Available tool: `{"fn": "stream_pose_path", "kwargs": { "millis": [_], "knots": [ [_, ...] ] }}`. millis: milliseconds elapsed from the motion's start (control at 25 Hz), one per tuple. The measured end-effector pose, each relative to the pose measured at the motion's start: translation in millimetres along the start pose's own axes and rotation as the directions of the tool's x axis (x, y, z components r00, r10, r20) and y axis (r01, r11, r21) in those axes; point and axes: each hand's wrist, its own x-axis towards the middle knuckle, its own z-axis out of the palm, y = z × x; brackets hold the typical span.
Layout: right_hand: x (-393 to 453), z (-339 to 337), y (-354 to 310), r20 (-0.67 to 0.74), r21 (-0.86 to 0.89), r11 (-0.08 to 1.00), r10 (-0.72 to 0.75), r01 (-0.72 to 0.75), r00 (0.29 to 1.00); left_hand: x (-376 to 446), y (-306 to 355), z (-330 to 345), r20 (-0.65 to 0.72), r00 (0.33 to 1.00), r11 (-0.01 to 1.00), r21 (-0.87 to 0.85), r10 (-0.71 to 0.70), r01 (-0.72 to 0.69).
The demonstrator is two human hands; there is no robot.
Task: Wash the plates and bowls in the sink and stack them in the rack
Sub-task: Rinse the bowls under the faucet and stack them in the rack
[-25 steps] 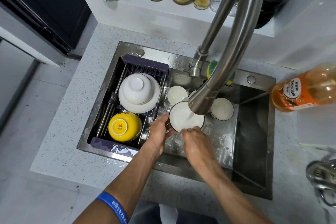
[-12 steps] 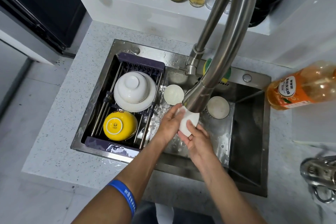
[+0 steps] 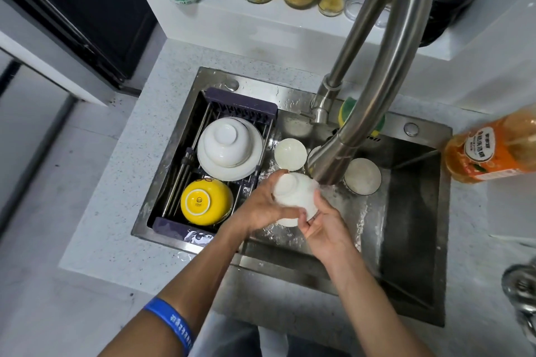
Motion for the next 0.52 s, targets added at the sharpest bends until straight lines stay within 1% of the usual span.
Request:
{"fn": "stream_pose_path", "kwargs": {
  "millis": [40,120,240,320,360,440,480,520],
  "knots": [
    [0.7,0.6,0.6,-0.015,0.003,1.0,0.017,-0.017,1.0,-0.4,-4.8,-2.7,-0.005,1.0,0.997,0.075,0.008,-0.007],
    [3.5,0.3,2.4,-0.015,-0.045,0.999,0.03,-0.03,0.999,-2.8,-7.2,-4.6,-0.041,0.999,0.988,0.156,0.031,-0.024],
    [4.0,1.9,1.5,0.071,-0.167,0.986,0.023,-0.011,0.997,-7.1,1.4,-3.8,-0.086,0.995,0.966,0.256,0.057,-0.033],
    [2.3,1.7,-2.0,0.121,-0.206,0.979,0.021,0.004,0.992,-13.5,6.5,-3.2,-0.152,0.981,0.954,0.291,0.125,-0.077],
    [1.9,2.2,-3.0,0.139,-0.228,0.974,0.026,0.007,0.99,-19.0,7.4,-4.4,-0.194,0.965,0.941,0.321,0.177,-0.108],
    [3.6,1.1,-2.9,0.164,-0.276,0.961,0.04,0.007,0.986,-30.1,9.5,-13.9,-0.294,0.903,0.898,0.402,0.313,-0.18],
    [4.2,-1.0,-2.0,0.164,-0.306,0.952,0.046,0.006,0.985,-34.8,12.2,-24.2,-0.344,0.865,0.877,0.439,0.365,-0.196],
    [5.4,-4.4,-0.7,0.15,-0.337,0.942,0.056,-0.002,0.987,-37.7,16.6,-37.8,-0.394,0.829,0.858,0.48,0.397,-0.182]
  ]
}}
